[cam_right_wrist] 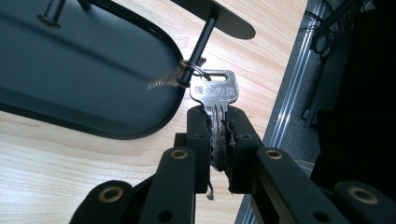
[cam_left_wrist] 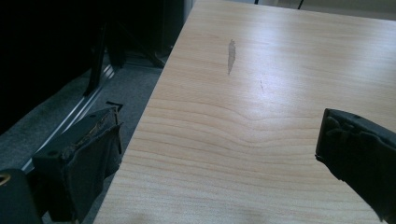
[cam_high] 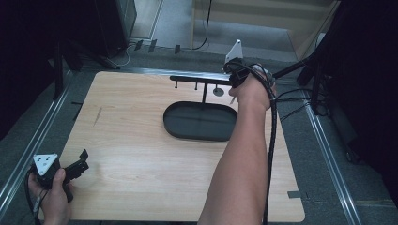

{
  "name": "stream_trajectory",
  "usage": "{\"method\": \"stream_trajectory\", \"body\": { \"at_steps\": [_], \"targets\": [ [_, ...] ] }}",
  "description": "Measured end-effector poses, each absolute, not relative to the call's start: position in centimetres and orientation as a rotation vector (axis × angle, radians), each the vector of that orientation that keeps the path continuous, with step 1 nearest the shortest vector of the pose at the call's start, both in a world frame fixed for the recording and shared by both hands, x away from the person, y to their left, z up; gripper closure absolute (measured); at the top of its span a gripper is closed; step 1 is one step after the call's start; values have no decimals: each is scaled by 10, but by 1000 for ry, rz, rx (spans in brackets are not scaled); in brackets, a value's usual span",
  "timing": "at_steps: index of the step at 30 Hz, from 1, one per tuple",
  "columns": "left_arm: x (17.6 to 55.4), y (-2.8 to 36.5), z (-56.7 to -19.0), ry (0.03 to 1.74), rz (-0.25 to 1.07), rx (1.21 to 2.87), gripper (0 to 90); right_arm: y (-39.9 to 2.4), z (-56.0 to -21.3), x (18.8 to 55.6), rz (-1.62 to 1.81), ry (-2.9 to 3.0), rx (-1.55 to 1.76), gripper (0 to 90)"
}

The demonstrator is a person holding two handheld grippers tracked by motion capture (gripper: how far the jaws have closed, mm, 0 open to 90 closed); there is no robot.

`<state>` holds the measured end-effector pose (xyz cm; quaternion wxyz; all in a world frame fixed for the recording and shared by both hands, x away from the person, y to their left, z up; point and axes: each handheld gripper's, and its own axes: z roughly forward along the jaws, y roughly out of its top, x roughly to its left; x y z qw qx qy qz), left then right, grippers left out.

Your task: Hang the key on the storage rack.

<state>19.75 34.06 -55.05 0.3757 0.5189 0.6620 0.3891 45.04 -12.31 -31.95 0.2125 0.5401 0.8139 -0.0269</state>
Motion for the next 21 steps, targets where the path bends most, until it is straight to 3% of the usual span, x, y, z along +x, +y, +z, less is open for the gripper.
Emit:
{"method": "stream_trajectory", "body": {
  "at_steps": [21],
  "targets": [
    [197,343,-551,1697,998,1311,7,-130,-341,464,-30,2190,1471,823]
  ]
}}
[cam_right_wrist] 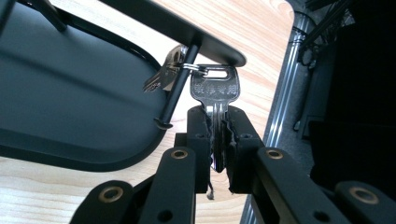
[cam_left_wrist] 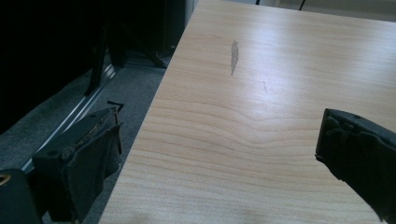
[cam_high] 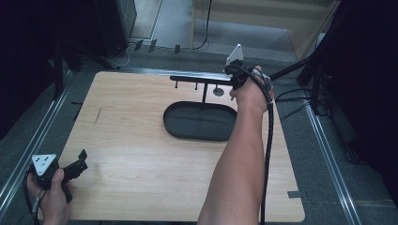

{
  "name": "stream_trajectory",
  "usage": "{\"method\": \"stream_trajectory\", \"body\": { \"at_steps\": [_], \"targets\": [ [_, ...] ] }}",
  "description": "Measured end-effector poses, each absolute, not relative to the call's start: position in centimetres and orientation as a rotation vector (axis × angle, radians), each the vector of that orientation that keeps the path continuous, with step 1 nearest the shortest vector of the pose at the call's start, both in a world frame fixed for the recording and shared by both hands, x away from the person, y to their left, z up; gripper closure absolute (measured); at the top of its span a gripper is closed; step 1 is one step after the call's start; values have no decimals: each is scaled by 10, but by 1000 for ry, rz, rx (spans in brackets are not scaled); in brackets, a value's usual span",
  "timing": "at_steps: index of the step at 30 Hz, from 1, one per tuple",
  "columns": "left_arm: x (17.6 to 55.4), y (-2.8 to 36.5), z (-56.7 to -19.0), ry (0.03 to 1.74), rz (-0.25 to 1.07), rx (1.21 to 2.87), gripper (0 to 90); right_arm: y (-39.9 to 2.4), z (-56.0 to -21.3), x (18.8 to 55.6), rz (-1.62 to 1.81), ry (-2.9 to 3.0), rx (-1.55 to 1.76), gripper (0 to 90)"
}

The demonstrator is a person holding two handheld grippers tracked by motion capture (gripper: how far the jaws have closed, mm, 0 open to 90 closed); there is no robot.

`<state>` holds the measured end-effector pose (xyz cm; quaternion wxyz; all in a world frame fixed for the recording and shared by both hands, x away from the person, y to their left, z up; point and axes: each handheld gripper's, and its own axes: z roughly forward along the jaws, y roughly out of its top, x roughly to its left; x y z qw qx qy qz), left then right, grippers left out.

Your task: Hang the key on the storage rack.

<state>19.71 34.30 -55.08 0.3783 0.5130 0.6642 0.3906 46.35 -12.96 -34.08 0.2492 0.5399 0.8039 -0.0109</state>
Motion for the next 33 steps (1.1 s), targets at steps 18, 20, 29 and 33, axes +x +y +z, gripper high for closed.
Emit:
{"method": "stream_trajectory", "body": {
  "at_steps": [18,20,29,33],
  "targets": [
    [197,343,-551,1694,994,1312,7,-149,-351,458,-31,2175,1558,745],
    [197,343,-551,1693,993,1313,7,-154,-354,456,-25,2172,1566,730],
    [198,341,-551,1687,1006,1338,6,-181,-368,447,152,2165,1733,583],
    [197,341,-551,1686,1009,1340,7,-194,-382,439,218,2140,1800,414]
  ]
}}
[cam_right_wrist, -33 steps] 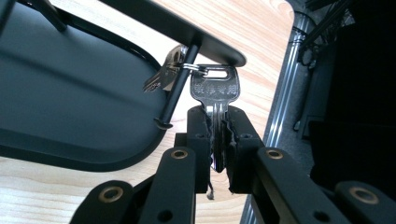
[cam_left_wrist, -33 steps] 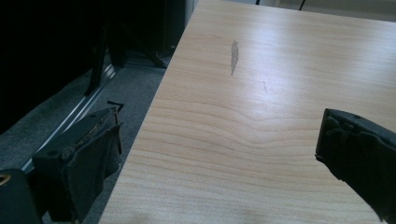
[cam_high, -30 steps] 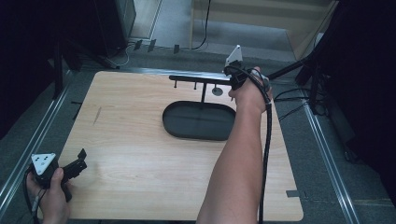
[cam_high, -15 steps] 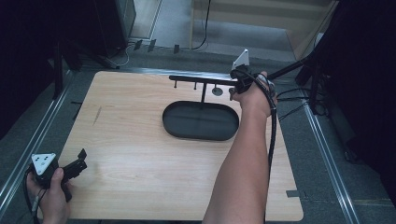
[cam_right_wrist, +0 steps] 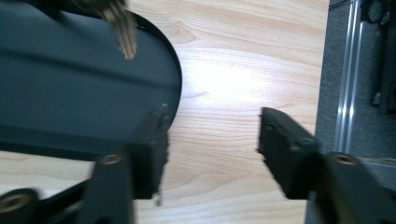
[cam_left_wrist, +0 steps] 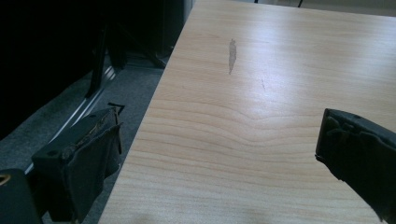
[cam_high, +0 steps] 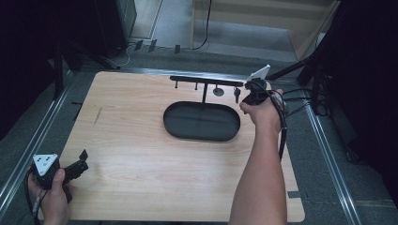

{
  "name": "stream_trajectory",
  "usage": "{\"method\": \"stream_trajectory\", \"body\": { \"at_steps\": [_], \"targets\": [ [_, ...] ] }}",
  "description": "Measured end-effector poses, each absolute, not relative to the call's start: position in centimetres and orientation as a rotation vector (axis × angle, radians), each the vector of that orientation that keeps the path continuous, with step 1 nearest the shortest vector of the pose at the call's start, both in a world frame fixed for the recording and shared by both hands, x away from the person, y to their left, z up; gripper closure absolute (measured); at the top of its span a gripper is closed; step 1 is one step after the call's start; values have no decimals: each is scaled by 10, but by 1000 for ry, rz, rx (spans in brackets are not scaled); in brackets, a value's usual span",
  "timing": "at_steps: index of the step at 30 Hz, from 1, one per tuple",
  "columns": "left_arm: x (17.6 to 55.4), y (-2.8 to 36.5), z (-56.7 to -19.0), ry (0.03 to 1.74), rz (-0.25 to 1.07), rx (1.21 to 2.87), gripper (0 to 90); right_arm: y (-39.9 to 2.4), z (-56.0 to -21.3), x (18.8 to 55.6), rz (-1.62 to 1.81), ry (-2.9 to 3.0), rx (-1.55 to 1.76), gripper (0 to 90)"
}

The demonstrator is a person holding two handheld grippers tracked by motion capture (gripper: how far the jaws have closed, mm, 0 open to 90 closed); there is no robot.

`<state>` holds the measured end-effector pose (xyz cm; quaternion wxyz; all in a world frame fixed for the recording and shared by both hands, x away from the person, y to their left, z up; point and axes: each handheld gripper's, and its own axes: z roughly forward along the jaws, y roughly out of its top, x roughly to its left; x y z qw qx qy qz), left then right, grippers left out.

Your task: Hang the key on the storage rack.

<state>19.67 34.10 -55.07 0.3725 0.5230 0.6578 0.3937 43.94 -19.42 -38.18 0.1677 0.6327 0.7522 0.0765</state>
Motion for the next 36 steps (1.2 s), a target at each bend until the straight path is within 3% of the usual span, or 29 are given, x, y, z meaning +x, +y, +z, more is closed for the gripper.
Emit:
{"method": "stream_trajectory", "body": {
  "at_steps": [5,12,24,36],
  "targets": [
    [195,340,-551,1687,1017,1340,7,-215,-401,424,493,2041,1886,170],
    [194,337,-551,1658,1048,1353,7,-238,-431,398,666,1963,1869,10],
    [191,331,-551,1601,1053,1385,6,-257,-471,342,851,1807,1573,0],
    [190,330,-551,1579,1062,1395,6,-288,-516,296,934,1719,1533,0]
  ]
}}
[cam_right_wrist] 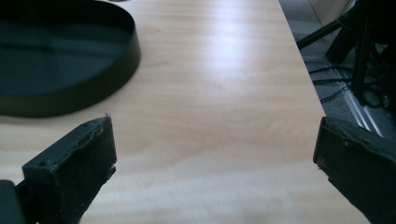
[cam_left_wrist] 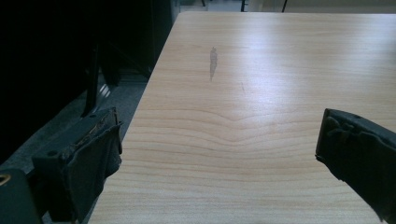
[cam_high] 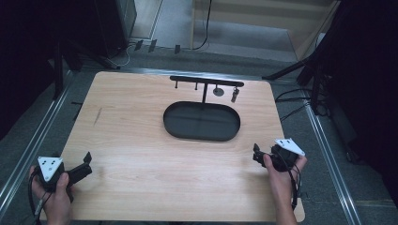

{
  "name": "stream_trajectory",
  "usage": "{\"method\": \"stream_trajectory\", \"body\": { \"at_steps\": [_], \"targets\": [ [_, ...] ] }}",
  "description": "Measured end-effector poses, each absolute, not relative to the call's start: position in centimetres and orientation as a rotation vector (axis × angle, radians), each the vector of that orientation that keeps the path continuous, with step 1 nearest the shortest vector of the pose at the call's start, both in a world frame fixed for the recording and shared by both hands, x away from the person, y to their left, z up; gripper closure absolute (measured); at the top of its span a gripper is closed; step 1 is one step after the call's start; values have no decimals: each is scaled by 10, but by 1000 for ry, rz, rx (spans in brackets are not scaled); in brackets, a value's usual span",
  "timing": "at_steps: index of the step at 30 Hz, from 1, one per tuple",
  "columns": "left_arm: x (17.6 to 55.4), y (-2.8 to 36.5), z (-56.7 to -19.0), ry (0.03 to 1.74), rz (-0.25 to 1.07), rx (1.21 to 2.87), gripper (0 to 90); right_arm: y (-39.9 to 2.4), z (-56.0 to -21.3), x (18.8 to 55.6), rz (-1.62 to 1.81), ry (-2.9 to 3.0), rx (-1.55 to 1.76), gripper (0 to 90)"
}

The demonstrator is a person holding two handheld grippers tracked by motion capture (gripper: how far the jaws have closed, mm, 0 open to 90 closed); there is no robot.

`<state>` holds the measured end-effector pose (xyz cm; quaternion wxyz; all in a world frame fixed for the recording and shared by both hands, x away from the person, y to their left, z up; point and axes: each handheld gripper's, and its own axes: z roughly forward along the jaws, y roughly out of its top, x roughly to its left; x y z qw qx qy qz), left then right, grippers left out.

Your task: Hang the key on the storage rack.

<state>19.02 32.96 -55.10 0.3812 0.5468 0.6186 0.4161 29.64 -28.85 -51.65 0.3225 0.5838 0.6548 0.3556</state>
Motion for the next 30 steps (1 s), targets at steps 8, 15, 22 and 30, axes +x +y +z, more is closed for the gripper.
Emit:
{"method": "stream_trajectory", "body": {
  "at_steps": [8,15,22,30],
  "targets": [
    [188,326,-551,1553,1073,1429,6,-321,-542,265,1042,1682,1548,0],
    [188,328,-551,1554,1047,1425,6,-334,-543,242,1047,1673,1528,0],
    [188,329,-551,1563,1045,1414,6,-333,-543,234,1065,1653,1497,0],
    [188,334,-551,1585,999,1371,0,-332,-544,235,1024,1606,1536,23]
  ]
}}
